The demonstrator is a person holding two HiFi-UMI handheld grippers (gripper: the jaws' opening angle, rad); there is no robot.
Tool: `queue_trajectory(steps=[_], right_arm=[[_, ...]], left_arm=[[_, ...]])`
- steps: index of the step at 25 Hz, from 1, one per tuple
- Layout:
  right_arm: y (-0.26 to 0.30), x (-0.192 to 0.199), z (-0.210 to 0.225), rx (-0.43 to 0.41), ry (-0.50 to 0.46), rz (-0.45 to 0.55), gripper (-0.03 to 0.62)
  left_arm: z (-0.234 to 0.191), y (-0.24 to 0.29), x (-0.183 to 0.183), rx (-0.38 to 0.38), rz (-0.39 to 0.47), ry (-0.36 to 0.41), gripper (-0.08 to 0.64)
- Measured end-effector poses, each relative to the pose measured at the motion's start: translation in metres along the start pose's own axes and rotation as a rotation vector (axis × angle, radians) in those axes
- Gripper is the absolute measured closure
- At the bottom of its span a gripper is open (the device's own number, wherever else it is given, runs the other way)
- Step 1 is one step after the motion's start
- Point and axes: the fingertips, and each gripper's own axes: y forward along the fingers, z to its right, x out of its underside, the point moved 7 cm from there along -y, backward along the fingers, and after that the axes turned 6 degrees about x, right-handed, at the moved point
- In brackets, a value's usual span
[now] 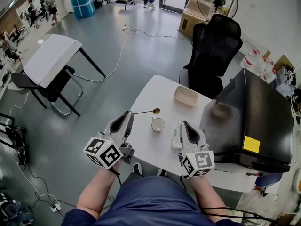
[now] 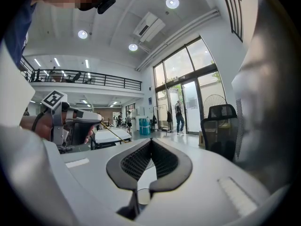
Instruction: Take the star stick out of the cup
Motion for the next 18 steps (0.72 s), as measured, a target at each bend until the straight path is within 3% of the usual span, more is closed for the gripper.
queue_trajectory(steps=[18], right_arm=[[-0.0041, 0.0043, -0.0028, 0.007, 0.009, -0.007, 0.586]], left_arm=[[-0.0015, -0.0054, 0.0011, 0.0, -0.004, -0.004, 0.552]])
